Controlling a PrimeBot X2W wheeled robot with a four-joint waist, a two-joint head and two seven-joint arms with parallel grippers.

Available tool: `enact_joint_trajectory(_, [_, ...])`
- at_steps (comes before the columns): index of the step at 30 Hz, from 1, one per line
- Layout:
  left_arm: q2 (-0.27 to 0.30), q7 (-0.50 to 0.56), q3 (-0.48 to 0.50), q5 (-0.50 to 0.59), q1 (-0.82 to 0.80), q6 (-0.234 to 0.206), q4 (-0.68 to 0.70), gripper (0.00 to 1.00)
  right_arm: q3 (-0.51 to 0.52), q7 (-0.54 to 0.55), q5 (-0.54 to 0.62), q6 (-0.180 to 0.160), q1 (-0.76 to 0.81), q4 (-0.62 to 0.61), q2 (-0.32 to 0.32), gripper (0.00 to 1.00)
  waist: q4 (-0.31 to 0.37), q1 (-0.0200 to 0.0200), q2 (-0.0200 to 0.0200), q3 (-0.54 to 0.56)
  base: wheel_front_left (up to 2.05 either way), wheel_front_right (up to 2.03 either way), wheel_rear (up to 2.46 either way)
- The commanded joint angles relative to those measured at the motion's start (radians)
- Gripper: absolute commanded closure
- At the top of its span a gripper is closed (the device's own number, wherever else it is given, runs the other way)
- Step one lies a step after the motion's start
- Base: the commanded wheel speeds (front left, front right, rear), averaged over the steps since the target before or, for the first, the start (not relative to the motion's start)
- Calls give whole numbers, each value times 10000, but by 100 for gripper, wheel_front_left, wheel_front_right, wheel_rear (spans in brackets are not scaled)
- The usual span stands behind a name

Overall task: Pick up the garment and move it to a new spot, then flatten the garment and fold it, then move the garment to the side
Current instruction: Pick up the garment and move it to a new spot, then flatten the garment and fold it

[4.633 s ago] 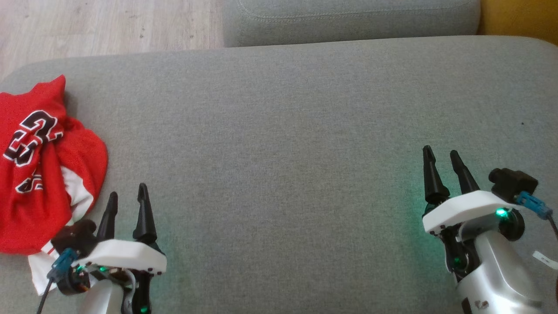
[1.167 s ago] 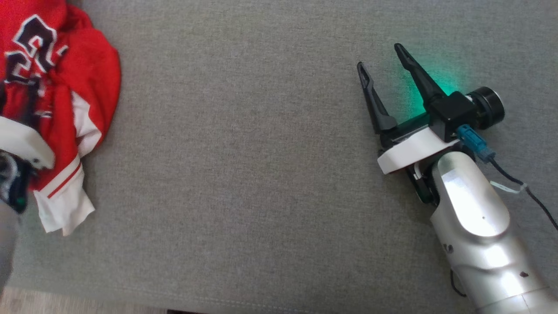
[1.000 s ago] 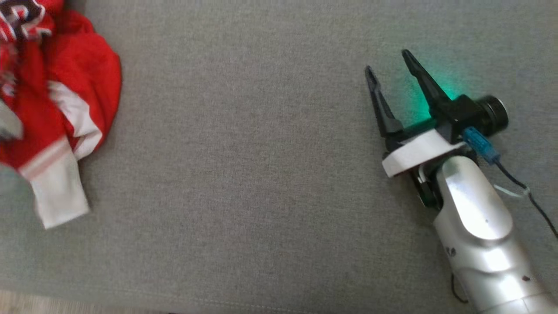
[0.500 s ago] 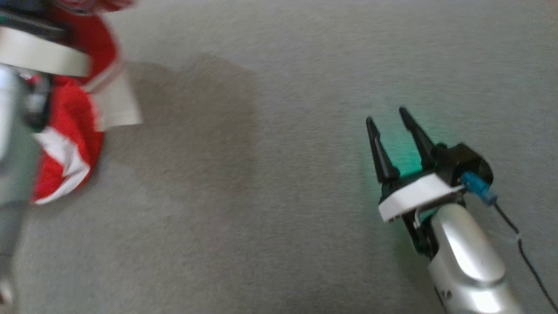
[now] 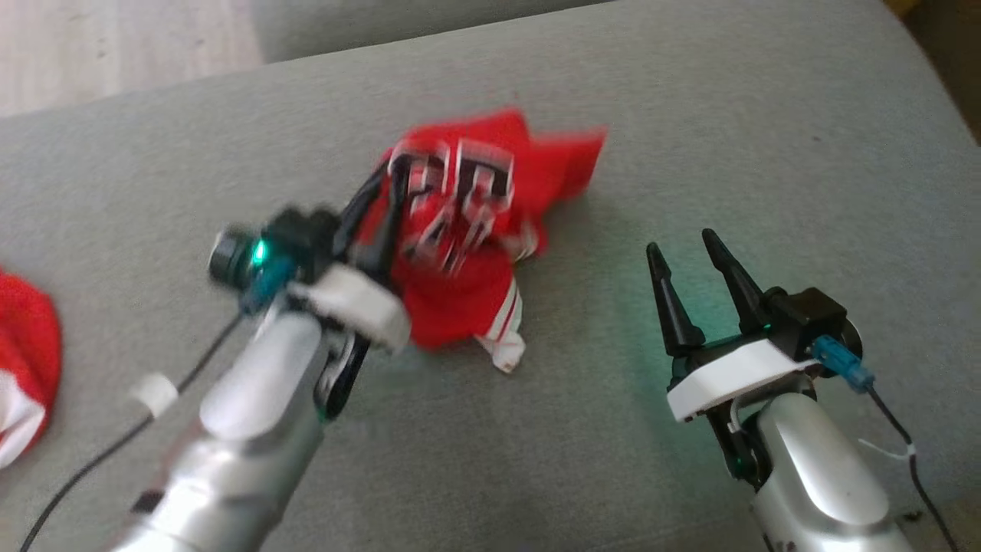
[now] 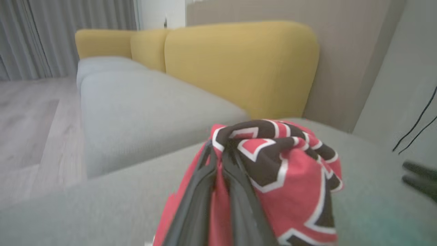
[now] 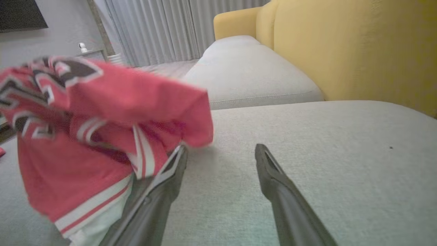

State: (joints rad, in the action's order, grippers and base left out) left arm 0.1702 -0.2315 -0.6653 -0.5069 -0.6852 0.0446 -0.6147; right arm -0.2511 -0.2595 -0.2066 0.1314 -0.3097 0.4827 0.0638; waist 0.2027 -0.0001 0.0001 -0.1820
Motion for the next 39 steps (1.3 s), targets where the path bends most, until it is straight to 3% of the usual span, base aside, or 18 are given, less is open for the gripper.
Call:
enact_joint_trajectory(1, [241,-141,371,55,-255,-203,-153,0,-232,-23,46,-7,21,-342,-134,0,226,1,-1,-8,0,0,0])
enact_joint_trajectory(6, [328,-288,879,95,428,-629,-977,0,1,-23,130,-7,108,-418,-134,0,86,1,-1,-32,0,0,0])
enact_joint_trajectory(16, [865,-300,3809,1156,3595,-1429,1501,0,587,-23,173,-7,402,-699,-135,0,-789,1,-1,442,0,0,0])
enact_joint_trajectory(24, [45,-301,5062,2445,6363,-1072,2898,0,772,-23,187,-7,1123,-522,-135,0,-1270,1,-1,1135,0,0,0])
enact_joint_trajectory(34, [-790,-302,5850,3137,7115,-363,2798,0,524,-23,274,-7,1489,-172,-135,0,-1495,1,-1,1294,0,0,0])
enact_joint_trajectory(39, [-976,-302,5944,3468,6858,-56,2672,0,-524,-23,-5,-7,1220,386,-135,0,-1824,1,-1,976,0,0,0])
